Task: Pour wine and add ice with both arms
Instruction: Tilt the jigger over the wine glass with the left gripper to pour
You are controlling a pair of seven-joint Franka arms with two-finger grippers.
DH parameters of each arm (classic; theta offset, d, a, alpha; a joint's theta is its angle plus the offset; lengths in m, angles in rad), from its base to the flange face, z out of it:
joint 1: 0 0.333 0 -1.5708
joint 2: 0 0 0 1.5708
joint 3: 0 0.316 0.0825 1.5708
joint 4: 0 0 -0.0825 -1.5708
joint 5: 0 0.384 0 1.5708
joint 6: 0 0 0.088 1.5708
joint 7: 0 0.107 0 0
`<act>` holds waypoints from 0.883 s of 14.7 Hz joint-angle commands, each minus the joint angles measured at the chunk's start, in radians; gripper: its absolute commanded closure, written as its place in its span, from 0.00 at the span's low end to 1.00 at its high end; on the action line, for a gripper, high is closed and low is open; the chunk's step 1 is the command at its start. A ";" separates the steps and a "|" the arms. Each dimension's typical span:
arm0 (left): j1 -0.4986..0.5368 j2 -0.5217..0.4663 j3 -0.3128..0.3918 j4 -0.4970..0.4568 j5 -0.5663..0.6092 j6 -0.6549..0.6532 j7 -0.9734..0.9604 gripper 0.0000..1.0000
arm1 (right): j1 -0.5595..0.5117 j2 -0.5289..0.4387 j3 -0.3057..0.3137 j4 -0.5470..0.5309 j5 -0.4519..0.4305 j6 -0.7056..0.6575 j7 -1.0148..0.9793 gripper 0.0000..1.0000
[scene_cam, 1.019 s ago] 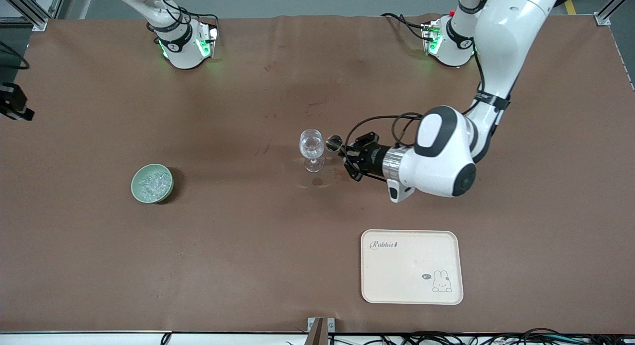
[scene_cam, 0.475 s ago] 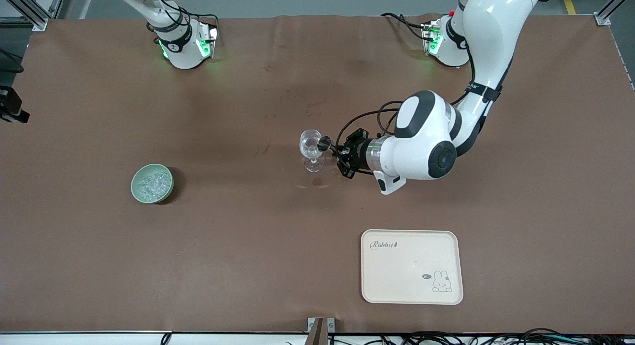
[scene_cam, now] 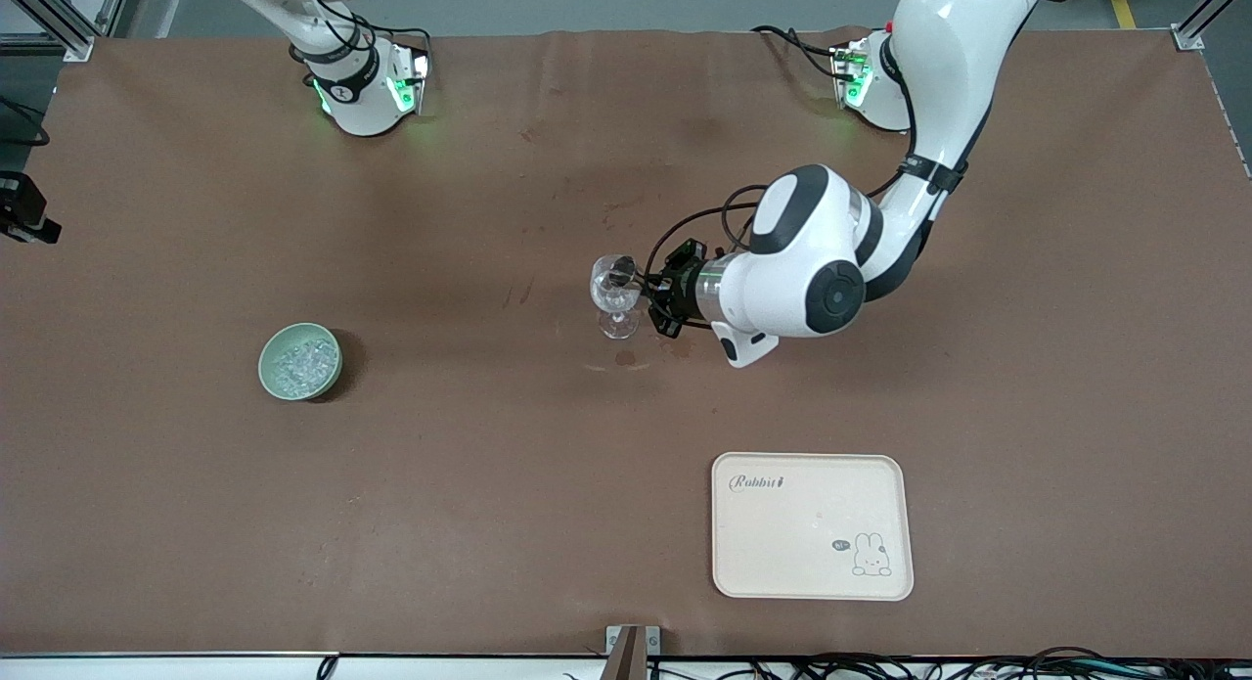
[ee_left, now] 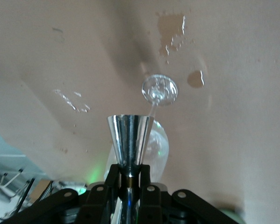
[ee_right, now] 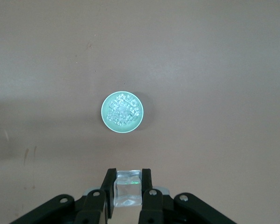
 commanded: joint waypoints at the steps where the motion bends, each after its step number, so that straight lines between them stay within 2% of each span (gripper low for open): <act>1: -0.015 -0.017 0.002 -0.009 0.076 0.010 -0.063 1.00 | -0.012 -0.004 0.010 -0.003 0.011 0.002 -0.010 0.99; 13: -0.051 -0.017 -0.001 -0.011 0.184 -0.014 -0.108 1.00 | -0.012 -0.004 0.010 -0.003 0.012 0.002 -0.008 0.99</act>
